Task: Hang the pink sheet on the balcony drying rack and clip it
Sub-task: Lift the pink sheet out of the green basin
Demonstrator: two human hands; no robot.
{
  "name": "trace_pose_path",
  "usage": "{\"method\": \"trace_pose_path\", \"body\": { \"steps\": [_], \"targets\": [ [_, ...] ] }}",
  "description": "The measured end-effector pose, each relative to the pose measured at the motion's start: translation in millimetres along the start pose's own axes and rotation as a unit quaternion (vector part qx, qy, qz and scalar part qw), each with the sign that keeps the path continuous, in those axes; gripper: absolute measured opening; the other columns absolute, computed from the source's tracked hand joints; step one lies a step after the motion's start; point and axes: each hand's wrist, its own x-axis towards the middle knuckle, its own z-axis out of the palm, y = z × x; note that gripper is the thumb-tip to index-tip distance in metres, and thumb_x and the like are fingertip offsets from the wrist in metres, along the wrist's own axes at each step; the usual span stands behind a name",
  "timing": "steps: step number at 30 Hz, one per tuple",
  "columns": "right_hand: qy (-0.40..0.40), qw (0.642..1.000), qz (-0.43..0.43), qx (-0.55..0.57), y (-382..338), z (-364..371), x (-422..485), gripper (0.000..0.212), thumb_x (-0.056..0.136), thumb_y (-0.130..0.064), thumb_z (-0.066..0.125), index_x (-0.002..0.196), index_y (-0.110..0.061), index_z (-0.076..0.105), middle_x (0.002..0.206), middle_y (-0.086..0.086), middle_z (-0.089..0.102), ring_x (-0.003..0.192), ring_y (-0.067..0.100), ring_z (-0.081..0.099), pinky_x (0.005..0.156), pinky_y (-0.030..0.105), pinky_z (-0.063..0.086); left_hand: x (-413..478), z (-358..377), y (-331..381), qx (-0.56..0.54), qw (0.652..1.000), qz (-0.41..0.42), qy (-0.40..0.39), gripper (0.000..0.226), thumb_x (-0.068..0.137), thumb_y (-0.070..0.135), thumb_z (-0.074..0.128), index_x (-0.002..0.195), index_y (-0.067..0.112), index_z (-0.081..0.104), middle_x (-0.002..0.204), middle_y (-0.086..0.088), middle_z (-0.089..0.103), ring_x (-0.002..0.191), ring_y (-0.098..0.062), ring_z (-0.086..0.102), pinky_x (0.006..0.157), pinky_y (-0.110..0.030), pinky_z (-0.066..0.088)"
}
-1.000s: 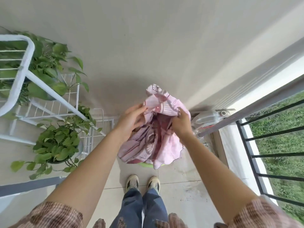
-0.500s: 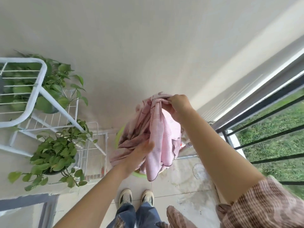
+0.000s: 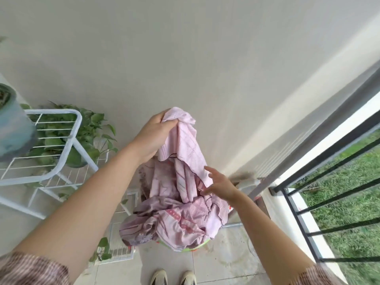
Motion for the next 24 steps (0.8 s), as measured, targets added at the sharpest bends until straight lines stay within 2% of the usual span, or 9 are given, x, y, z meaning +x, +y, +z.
{"method": "trace_pose_path", "body": {
  "steps": [2, 4, 6, 9, 11, 14, 17, 19, 24],
  "targets": [
    [0.048, 0.994, -0.003, -0.093, 10, 12, 10, 0.075, 0.081, -0.017, 0.073, 0.145, -0.021, 0.034, 0.142, 0.007, 0.045, 0.123, 0.021, 0.048, 0.099, 0.029, 0.039, 1, 0, 16, -0.037, 0.999, -0.001, -0.012, 0.031, 0.096, 0.005, 0.042, 0.091, 0.026, 0.066, 0.098, 0.008, 0.068, 0.096, -0.005, 0.064, 0.099, -0.028, 0.043],
    [0.094, 0.982, 0.019, -0.162, 18, 18, 22, 0.069, 0.087, -0.04, 0.063, 0.146, -0.021, 0.032, 0.144, 0.01, 0.045, 0.13, 0.027, 0.045, 0.103, 0.033, 0.036, 4, -1, 29, -0.064, 0.998, 0.004, -0.001, 0.026, 0.091, 0.012, 0.049, 0.089, 0.026, 0.071, 0.099, 0.005, 0.07, 0.102, -0.011, 0.064, 0.1, -0.032, 0.044],
    [0.124, 0.975, 0.039, -0.181, 21, 19, 32, 0.059, 0.092, -0.045, 0.052, 0.144, -0.02, 0.036, 0.14, 0.01, 0.051, 0.128, 0.029, 0.047, 0.1, 0.034, 0.037, 8, -5, 45, -0.121, 0.993, 0.01, 0.012, 0.024, 0.094, 0.012, 0.047, 0.095, 0.021, 0.069, 0.096, 0.002, 0.072, 0.096, -0.012, 0.067, 0.093, -0.031, 0.048],
    [0.16, 0.967, 0.01, -0.197, 17, 10, 41, 0.028, 0.097, -0.032, 0.043, 0.109, -0.015, 0.061, 0.113, 0.014, 0.066, 0.107, 0.033, 0.06, 0.085, 0.032, 0.046, 19, -16, 71, -0.207, 0.978, 0.042, 0.006, 0.025, 0.099, 0.013, 0.041, 0.116, 0.007, 0.057, 0.111, -0.01, 0.067, 0.104, -0.017, 0.065, 0.09, -0.03, 0.052],
    [0.195, 0.962, -0.007, -0.189, -5, -7, 41, 0.021, 0.097, -0.02, 0.042, 0.088, -0.011, 0.058, 0.09, 0.018, 0.066, 0.089, 0.035, 0.061, 0.072, 0.032, 0.044, 29, -31, 85, -0.242, 0.967, 0.07, 0.032, 0.025, 0.099, 0.015, 0.041, 0.116, 0.004, 0.056, 0.108, -0.01, 0.068, 0.105, -0.019, 0.066, 0.089, -0.03, 0.053],
    [0.228, 0.971, -0.059, 0.028, -79, -52, 26, 0.029, 0.087, 0.006, 0.038, 0.102, -0.011, 0.056, 0.072, 0.009, 0.058, 0.072, 0.031, 0.06, 0.065, 0.039, 0.05, 46, -52, 94, -0.266, 0.956, 0.089, 0.085, 0.017, 0.097, 0.013, 0.043, 0.104, 0.005, 0.056, 0.099, -0.011, 0.069, 0.097, -0.021, 0.066, 0.094, -0.034, 0.052],
    [0.245, 0.926, -0.232, 0.169, -179, -94, -14, 0.034, 0.092, 0.005, 0.028, 0.088, -0.012, 0.058, 0.078, 0.007, 0.063, 0.074, 0.023, 0.063, 0.068, 0.035, 0.058, 64, -64, 81, -0.246, 0.958, 0.058, 0.137, 0.015, 0.091, 0.013, 0.052, 0.102, 0.008, 0.061, 0.105, -0.014, 0.067, 0.102, -0.026, 0.065, 0.099, -0.042, 0.048],
    [0.229, 0.9, -0.327, 0.174, -228, -103, -45, 0.038, 0.09, 0.005, 0.028, 0.085, -0.016, 0.06, 0.084, 0.01, 0.066, 0.079, 0.021, 0.067, 0.075, 0.032, 0.059, 75, -63, 69, -0.228, 0.963, 0.03, 0.139, 0.03, 0.086, 0.019, 0.058, 0.113, 0.009, 0.06, 0.111, -0.012, 0.067, 0.105, -0.026, 0.065, 0.097, -0.04, 0.049],
    [0.179, 0.917, -0.345, 0.086, -247, -91, -57, 0.03, 0.09, -0.006, 0.034, 0.092, -0.017, 0.062, 0.085, 0.006, 0.064, 0.082, 0.019, 0.063, 0.084, 0.039, 0.054, 68, -30, 45, -0.098, 0.994, 0.011, 0.049, 0.025, 0.085, 0.019, 0.066, 0.107, 0.025, 0.056, 0.094, 0.002, 0.066, 0.078, -0.007, 0.069, 0.073, -0.03, 0.055]
  ]
}}
